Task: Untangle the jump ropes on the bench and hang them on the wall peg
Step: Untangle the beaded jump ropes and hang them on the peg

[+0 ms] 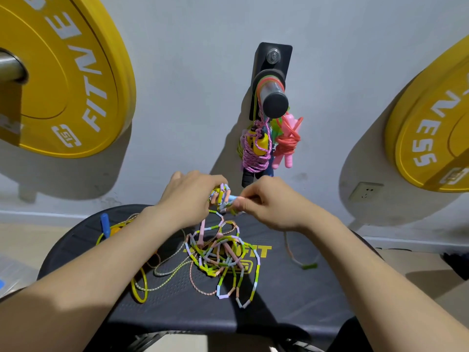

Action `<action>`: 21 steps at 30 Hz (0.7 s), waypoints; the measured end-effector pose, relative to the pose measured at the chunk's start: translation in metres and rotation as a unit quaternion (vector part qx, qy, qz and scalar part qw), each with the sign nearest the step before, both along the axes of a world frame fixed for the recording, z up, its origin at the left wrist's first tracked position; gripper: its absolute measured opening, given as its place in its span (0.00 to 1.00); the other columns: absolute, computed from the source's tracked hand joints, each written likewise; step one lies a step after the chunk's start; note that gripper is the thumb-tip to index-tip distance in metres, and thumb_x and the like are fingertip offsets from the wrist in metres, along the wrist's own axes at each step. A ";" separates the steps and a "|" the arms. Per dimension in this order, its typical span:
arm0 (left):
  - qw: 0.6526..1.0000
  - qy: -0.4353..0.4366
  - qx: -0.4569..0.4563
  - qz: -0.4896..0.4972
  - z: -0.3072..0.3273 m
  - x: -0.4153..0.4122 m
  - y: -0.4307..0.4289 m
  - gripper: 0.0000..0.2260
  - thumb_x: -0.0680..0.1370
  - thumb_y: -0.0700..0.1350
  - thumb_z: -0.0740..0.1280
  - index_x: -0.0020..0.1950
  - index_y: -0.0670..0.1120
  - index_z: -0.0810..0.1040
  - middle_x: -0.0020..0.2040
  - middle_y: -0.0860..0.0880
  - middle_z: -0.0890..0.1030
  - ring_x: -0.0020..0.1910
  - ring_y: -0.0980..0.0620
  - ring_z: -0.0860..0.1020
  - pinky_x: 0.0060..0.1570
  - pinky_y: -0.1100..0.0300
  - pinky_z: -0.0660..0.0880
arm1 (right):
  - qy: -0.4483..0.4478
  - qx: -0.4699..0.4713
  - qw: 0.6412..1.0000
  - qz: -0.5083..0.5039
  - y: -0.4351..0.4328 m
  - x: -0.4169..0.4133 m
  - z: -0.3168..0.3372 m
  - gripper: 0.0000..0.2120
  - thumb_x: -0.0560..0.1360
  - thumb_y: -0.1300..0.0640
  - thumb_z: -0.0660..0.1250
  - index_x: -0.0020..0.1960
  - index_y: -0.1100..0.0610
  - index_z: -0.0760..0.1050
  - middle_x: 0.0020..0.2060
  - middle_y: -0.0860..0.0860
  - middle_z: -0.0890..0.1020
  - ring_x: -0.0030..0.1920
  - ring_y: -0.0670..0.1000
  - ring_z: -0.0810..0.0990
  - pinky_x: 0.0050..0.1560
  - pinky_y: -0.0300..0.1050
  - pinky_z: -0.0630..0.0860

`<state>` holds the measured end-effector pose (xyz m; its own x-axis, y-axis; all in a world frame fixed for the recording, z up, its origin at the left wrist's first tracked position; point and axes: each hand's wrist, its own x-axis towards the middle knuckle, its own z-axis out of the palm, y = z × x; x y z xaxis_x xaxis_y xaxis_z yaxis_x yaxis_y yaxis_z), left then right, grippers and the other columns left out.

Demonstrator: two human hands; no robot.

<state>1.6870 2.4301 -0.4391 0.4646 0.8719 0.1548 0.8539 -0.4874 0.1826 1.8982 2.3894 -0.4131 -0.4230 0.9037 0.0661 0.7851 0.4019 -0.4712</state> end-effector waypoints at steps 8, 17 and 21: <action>0.954 -0.227 -0.127 -0.151 0.006 0.003 -0.011 0.15 0.73 0.53 0.75 0.55 0.60 0.73 0.46 0.57 0.78 0.48 0.56 0.76 0.49 0.49 0.70 | 0.246 0.022 0.959 -0.140 0.013 0.021 -0.001 0.21 0.72 0.39 0.80 0.37 0.56 0.81 0.26 0.52 0.81 0.24 0.49 0.75 0.26 0.40 0.68; 0.866 -0.472 -0.145 -0.075 0.006 0.013 -0.001 0.14 0.82 0.62 0.66 0.65 0.60 0.76 0.47 0.58 0.83 0.41 0.60 0.77 0.44 0.62 0.75 | 0.380 -0.234 0.890 -0.095 0.009 0.014 -0.001 0.15 0.87 0.57 0.61 0.60 0.69 0.78 0.38 0.58 0.83 0.31 0.52 0.79 0.33 0.45 0.80; 0.836 -0.512 -0.196 -0.003 0.004 0.008 0.009 0.10 0.84 0.60 0.64 0.64 0.64 0.78 0.47 0.54 0.83 0.34 0.65 0.75 0.38 0.64 0.76 | 0.425 -0.317 0.845 -0.067 -0.003 0.011 0.003 0.15 0.87 0.62 0.60 0.72 0.61 0.63 0.46 0.64 0.86 0.42 0.63 0.88 0.43 0.53 0.86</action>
